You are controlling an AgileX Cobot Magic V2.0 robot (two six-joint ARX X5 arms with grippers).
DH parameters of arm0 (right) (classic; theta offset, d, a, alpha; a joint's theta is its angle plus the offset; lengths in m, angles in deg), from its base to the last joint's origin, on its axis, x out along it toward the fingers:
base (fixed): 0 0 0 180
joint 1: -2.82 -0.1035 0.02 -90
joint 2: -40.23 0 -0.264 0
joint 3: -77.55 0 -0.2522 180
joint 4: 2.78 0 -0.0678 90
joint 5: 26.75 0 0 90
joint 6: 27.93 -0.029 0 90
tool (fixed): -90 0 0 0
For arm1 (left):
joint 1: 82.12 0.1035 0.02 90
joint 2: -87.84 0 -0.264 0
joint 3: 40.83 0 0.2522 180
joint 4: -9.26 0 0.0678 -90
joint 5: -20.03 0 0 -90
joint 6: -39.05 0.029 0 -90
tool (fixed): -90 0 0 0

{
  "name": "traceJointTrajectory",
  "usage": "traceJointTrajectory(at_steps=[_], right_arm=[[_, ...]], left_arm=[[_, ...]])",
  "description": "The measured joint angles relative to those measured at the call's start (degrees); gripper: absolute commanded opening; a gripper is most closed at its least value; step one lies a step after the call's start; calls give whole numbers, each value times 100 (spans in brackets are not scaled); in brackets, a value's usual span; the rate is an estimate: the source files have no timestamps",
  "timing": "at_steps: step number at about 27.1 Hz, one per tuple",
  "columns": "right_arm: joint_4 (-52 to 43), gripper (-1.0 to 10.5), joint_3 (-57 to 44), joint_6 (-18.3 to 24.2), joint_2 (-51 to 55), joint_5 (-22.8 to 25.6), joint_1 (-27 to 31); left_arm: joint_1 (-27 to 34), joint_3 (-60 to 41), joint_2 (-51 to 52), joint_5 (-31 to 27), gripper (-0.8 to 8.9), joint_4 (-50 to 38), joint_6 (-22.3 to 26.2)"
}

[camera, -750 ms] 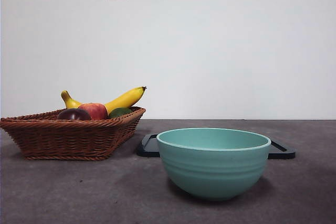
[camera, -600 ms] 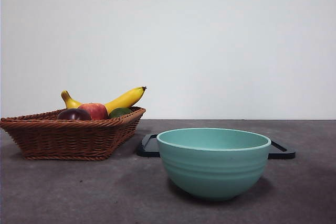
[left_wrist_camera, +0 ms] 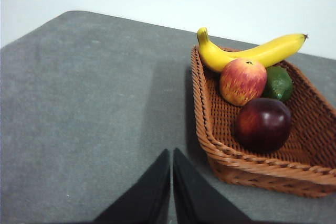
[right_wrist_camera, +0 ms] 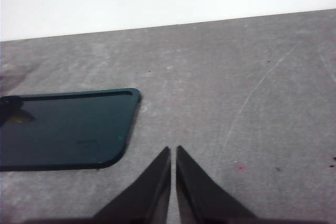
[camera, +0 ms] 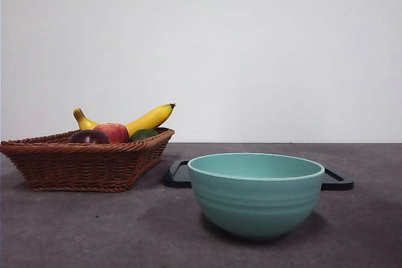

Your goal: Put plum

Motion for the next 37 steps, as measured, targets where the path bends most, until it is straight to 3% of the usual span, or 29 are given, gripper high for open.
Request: traceJointTrajectory(at_steps=[9,13,22,27,37], right_arm=[[101,6,101,-466,0,-59,0],[240,6,520,-525,-2,-59,0],[1172,6,1755,-632,-470,-160,0],[1934,6,2712,-455,-1075,-461,0],[3613,6,4511,321,-2739,-1340,-2]], left_arm=[[0,46,0,-9,8,144,-793],[0,413,-28,2,9,765,-918],[0,1521,-673,299,9,1176,-1036],[0,2308,-1438,1029,9,1648,-870],[-57,3991,-3128,2229,9,2977,24]])
